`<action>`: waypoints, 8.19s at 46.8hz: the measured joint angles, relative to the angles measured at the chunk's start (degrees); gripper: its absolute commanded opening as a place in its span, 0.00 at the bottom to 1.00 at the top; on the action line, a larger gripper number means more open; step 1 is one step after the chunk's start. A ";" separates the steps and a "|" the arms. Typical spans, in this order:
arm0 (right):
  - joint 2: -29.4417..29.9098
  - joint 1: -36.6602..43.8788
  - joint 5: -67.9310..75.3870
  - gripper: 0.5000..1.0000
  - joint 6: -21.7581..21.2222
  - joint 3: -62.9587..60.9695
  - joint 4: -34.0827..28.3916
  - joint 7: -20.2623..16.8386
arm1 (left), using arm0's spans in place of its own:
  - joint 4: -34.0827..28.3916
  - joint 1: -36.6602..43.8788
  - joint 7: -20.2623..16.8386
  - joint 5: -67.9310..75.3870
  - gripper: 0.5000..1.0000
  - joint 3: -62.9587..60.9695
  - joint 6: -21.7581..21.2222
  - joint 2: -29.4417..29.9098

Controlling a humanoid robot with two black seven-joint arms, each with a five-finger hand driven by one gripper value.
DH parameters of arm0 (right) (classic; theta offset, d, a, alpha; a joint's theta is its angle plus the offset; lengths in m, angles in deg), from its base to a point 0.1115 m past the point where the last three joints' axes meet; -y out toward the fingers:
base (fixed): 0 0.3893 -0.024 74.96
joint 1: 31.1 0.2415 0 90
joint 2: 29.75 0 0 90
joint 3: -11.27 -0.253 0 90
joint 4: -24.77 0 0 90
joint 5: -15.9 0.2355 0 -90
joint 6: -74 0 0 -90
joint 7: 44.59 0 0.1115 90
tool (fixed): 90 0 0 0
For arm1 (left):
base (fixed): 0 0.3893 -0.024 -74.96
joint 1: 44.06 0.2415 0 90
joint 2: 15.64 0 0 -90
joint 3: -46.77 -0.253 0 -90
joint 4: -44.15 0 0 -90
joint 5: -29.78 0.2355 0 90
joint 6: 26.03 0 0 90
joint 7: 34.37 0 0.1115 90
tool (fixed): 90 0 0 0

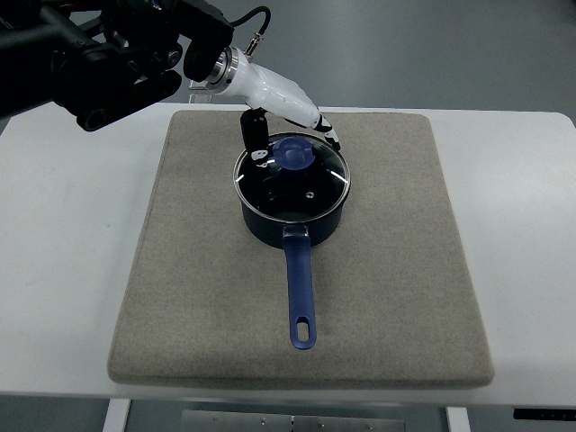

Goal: Open pot lid and place left with left hand

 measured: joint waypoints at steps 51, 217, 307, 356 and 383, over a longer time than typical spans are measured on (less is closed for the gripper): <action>0.00 0.02 0.00 0.83 0.00 0.00 0.02 0.00 | 2.84 -1.89 0.00 0.54 0.42 -4.41 -2.11 -0.14; 0.00 0.01 0.00 0.83 0.00 0.00 0.03 0.00 | 12.25 11.69 0.00 4.24 0.00 -2.79 -15.63 24.88; 0.00 0.01 0.00 0.83 0.00 0.00 0.01 0.01 | 11.87 15.74 0.00 -2.03 0.92 4.25 -20.49 25.87; 0.00 0.02 0.00 0.83 0.00 0.00 0.02 0.00 | -17.41 18.20 0.00 -77.13 0.89 22.67 -20.45 6.45; 0.00 -0.01 0.00 0.83 0.00 0.00 0.00 -0.01 | -30.27 23.23 4.84 -87.94 0.89 23.99 -20.98 -4.21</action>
